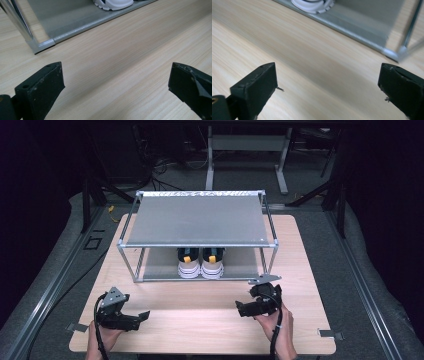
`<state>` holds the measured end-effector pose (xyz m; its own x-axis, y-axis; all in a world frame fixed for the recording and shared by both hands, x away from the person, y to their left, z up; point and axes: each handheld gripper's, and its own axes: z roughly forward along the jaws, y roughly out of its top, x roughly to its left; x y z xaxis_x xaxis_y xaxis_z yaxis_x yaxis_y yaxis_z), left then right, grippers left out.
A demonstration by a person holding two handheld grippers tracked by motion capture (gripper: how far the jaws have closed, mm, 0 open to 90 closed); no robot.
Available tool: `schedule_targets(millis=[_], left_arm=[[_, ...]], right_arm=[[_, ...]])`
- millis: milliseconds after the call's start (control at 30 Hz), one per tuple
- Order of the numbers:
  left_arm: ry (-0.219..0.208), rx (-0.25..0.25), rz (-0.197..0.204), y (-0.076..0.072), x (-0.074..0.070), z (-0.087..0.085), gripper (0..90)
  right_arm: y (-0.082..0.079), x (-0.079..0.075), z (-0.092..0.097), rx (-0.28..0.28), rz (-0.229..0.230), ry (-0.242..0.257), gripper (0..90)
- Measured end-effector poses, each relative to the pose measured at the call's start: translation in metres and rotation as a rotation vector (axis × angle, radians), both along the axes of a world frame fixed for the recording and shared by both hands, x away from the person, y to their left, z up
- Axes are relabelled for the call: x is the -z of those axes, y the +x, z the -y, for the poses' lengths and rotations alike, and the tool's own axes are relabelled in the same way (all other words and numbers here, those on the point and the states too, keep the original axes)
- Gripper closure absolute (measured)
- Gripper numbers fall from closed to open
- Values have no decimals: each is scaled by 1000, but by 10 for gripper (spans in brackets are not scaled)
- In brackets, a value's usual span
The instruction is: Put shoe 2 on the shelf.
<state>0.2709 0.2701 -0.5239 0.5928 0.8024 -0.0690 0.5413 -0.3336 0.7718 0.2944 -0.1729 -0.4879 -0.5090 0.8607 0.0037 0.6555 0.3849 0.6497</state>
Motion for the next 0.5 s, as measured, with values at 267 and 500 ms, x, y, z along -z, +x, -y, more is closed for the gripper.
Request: schedule_targets(millis=[267, 500], left_arm=[[5, -11, -15, -1, 7, -3, 0], [13, -16, -23, 0, 10, -4, 0]], right_arm=[[-21, 16, 38, 59, -32, -11, 0], [-31, 26, 64, 108, -31, 6, 0]])
